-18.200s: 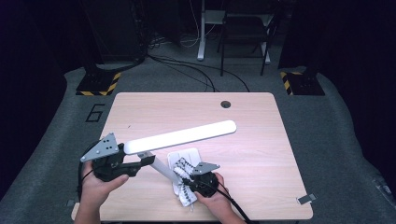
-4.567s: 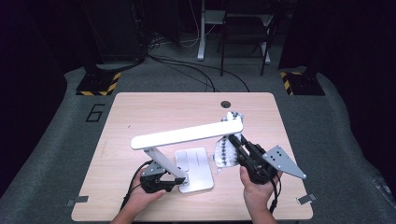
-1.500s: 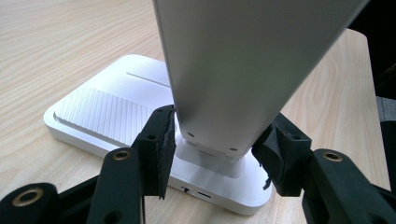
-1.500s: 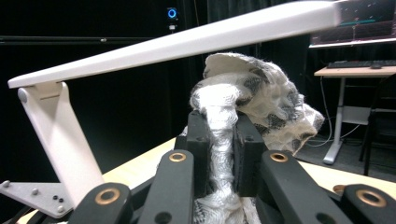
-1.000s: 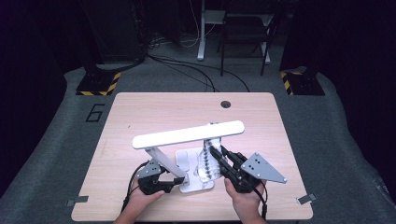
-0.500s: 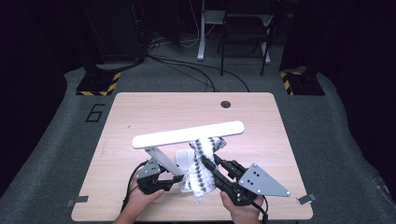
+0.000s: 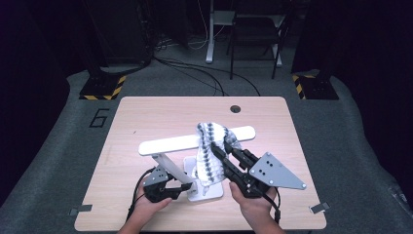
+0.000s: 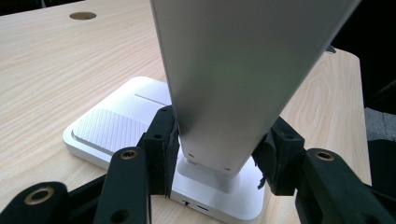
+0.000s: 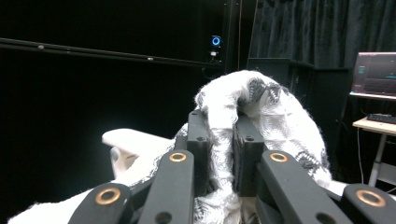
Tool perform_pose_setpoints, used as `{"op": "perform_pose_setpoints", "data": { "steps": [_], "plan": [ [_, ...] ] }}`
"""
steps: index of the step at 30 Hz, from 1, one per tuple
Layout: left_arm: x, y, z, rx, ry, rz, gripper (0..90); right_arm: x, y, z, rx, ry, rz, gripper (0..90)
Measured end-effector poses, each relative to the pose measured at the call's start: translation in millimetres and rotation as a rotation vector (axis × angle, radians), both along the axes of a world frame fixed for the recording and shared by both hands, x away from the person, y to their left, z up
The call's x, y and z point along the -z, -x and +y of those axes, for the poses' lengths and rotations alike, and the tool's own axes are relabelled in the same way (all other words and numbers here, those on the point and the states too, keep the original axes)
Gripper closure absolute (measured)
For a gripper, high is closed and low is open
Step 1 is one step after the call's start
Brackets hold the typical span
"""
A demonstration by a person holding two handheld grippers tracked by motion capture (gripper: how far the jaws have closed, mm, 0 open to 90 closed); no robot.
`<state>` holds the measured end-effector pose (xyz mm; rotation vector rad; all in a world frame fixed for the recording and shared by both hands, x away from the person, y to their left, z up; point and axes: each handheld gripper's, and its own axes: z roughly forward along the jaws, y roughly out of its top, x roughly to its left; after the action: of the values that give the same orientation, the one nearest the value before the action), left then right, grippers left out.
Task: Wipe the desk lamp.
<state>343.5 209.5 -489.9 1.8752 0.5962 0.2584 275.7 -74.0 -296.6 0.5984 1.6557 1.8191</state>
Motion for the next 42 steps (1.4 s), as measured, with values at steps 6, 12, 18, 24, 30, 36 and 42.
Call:
{"op": "perform_pose_setpoints", "data": {
  "steps": [6,12,18,24,30,36,42],
  "plan": [
    [-0.8,0.9,-2.4,-0.008,-0.008,0.002,53.6,-13.3,-9.3,2.5,0.033,0.005,-0.007,79.9],
    [-0.7,1.4,-2.6,-0.014,-0.007,0.003,53.6,-28.7,-12.9,1.3,0.053,0.003,-0.035,80.0],
    [-1.3,2.5,-3.0,-0.020,-0.012,0.008,53.7,-35.5,-19.9,-5.4,0.092,0.005,-0.035,79.9],
    [-1.6,2.7,-3.4,-0.024,-0.018,0.009,53.7,-27.7,-29.1,-9.5,0.116,0.016,0.009,80.0],
    [-1.5,4.5,-5.1,-0.044,-0.018,0.009,53.8,-17.7,-34.5,-9.9,0.132,0.040,0.040,79.9],
    [-0.1,4.7,-3.6,-0.023,-0.009,0.003,53.4,-15.3,-37.1,-12.7,0.149,0.051,0.046,79.9],
    [0.9,5.9,-0.6,0.028,0.014,0.009,50.8,-14.5,-39.4,-16.4,0.169,0.067,0.046,79.9]
  ]
}}
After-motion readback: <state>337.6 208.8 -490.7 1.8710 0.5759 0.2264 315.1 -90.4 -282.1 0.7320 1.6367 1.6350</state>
